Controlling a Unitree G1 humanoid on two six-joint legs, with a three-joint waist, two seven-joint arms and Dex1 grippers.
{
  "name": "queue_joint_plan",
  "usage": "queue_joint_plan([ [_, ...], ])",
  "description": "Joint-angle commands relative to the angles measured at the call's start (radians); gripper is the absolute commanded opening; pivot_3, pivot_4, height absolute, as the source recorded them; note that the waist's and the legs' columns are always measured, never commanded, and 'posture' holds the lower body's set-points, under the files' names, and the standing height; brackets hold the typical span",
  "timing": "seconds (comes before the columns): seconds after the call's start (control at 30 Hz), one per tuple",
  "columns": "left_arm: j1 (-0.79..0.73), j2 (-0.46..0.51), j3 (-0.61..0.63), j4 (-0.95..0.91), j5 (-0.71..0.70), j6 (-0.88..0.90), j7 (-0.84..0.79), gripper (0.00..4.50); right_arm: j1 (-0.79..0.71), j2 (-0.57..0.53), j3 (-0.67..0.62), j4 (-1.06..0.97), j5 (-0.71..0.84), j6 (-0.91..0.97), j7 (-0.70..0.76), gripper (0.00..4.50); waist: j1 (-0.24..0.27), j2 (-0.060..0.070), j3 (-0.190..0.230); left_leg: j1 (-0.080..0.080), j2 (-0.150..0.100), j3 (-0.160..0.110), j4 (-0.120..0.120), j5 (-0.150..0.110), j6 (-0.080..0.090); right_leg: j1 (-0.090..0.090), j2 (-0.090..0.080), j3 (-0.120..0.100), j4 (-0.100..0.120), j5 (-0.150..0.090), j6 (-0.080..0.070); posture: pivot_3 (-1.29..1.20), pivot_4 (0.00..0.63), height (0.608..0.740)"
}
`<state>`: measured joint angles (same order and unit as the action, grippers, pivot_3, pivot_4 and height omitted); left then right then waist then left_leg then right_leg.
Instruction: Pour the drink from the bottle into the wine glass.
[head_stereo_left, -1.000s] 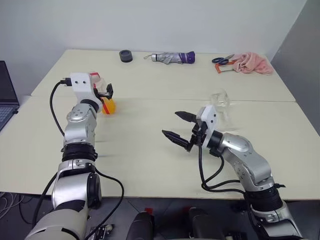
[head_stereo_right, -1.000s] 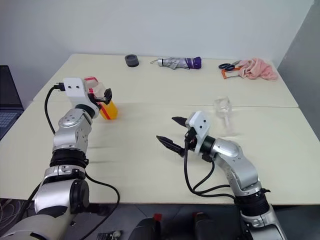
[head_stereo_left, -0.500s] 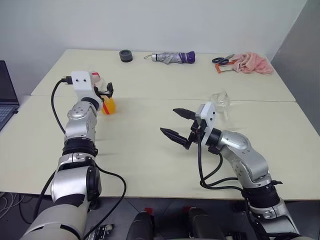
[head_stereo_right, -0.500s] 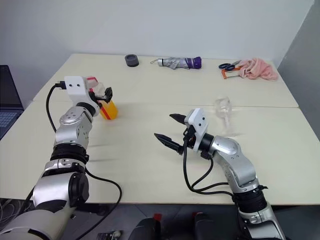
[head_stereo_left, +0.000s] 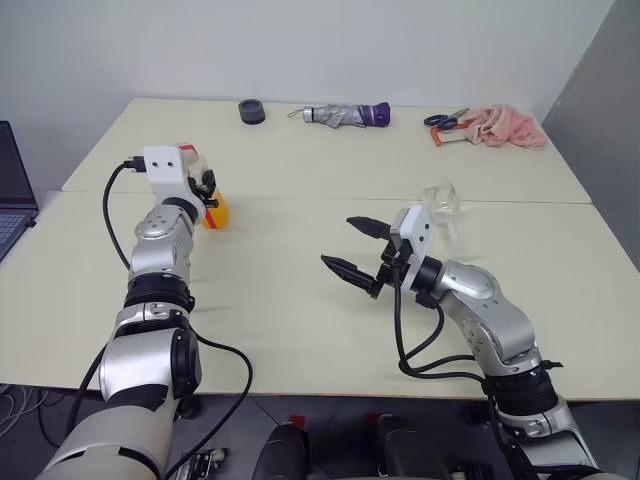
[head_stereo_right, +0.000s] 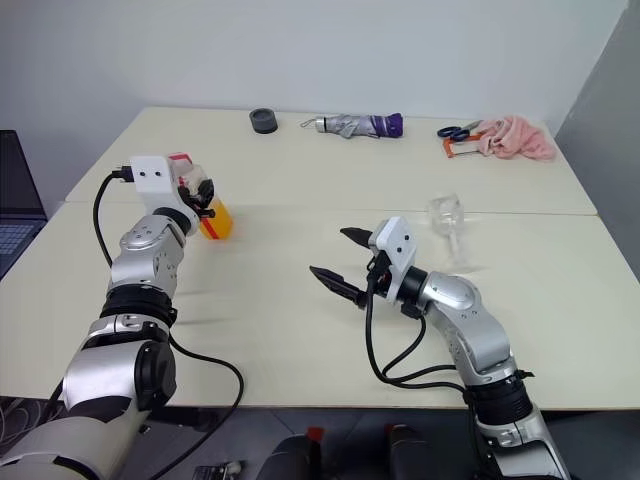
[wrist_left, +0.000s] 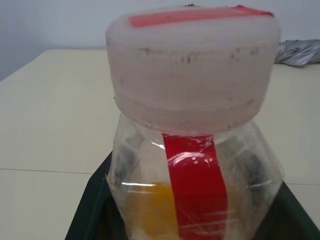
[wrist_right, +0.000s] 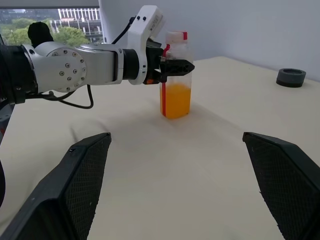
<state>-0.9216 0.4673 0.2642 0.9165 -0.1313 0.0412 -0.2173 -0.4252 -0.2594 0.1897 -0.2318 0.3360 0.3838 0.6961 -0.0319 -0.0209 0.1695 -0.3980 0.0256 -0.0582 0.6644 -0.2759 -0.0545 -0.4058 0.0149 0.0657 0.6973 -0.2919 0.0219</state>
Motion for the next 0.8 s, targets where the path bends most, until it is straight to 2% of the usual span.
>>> queue_joint_plan([
  [0.03,-0.018,0.01,-0.008,-0.043,0.001,-0.038,-0.018,1.88,-0.02,0.004,-0.016,-0.025,0.005,-0.031,-0.002,4.5,0.0,0.0,0.0,0.0,0.0,0.0,0.0,0.0,0.0,0.0,0.0,0.0,0.0,0.0,0.0,0.0,0.15,0.74],
  [0.17,0.052,-0.033,-0.041,-0.192,-0.039,-0.031,-0.131,1.88,-0.001,-0.038,-0.069,-0.064,-0.019,-0.063,-0.029,4.5,0.0,0.0,0.0,0.0,0.0,0.0,0.0,0.0,0.0,0.0,0.0,0.0,0.0,0.0,0.0,0.0,0.15,0.74],
  [0.4,0.181,-0.11,-0.117,-0.562,-0.185,0.18,-0.362,1.87,0.083,-0.16,-0.184,-0.183,0.013,-0.04,-0.034,4.5,0.005,0.0,0.0,-0.002,-0.001,-0.001,0.001,0.002,-0.003,0.0,-0.003,0.0,-0.001,0.0,0.0,0.0,0.15,0.74],
  [0.47,0.221,-0.118,-0.173,-0.679,-0.245,0.254,-0.476,1.87,0.131,-0.236,-0.225,-0.255,0.069,0.015,0.018,4.5,0.002,0.0,0.0,-0.002,0.0,0.0,0.0,0.001,-0.002,0.0,-0.002,0.001,-0.001,0.0,0.0,0.0,0.15,0.74],
  [0.63,0.264,-0.072,-0.282,-0.837,-0.345,0.401,-0.72,1.87,0.159,-0.312,-0.304,-0.362,0.236,0.149,0.018,4.5,-0.01,0.0,0.0,0.0,0.0,0.002,0.0,0.0,0.0,0.0,0.001,0.003,0.0,0.0,0.0,0.0,0.15,0.74],
  [0.8,0.27,0.005,-0.416,-0.864,-0.296,0.374,-0.913,1.87,0.122,-0.296,-0.33,-0.393,0.352,0.255,-0.056,4.5,-0.02,0.0,0.0,0.004,0.001,0.002,0.0,0.0,0.0,0.002,0.007,0.004,0.001,0.0,-0.001,0.0,0.15,0.74],
])
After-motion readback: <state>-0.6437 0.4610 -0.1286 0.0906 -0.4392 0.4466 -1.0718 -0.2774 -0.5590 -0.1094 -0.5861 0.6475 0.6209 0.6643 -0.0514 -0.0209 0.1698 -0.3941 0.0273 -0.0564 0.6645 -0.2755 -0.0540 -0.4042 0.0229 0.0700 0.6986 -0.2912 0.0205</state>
